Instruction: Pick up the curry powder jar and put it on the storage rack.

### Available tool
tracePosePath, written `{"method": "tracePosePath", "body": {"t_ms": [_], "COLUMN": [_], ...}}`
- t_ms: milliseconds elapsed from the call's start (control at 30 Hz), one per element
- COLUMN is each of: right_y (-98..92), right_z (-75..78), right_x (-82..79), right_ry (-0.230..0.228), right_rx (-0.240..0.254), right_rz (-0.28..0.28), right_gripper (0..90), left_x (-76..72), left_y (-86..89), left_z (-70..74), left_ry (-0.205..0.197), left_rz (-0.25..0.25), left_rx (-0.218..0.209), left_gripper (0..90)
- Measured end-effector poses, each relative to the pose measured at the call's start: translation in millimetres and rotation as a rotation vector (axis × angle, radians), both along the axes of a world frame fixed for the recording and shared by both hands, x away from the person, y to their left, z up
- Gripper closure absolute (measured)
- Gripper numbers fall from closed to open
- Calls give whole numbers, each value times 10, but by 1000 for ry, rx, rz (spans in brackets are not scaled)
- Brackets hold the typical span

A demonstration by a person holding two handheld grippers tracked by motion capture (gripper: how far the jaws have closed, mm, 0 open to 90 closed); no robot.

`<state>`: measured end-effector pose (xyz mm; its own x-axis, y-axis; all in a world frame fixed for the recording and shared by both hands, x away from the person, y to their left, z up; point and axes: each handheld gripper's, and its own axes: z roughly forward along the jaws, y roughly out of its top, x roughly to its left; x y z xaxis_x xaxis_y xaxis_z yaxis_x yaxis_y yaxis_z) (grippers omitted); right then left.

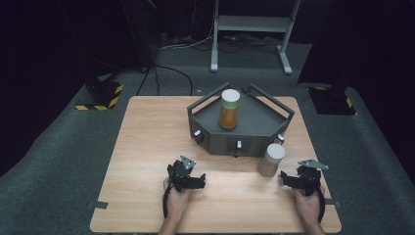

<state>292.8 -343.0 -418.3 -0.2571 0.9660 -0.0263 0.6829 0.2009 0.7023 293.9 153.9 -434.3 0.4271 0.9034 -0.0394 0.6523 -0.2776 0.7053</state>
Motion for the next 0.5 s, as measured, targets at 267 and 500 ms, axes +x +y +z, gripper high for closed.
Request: {"method": "tracePosePath", "body": {"t_ms": [267,500], "right_y": [0,0], "right_z": [0,0], "right_x": [0,0], "right_ry": [0,0], "right_rx": [0,0], "right_rz": [0,0], "right_gripper": [82,82], "left_x": [-4,-4], "left_y": [-3,-4], "left_z": [2,1], "left_ry": [-1,-1], "left_rz": [3,4], "left_rx": [2,2], "left_gripper": [44,44]}}
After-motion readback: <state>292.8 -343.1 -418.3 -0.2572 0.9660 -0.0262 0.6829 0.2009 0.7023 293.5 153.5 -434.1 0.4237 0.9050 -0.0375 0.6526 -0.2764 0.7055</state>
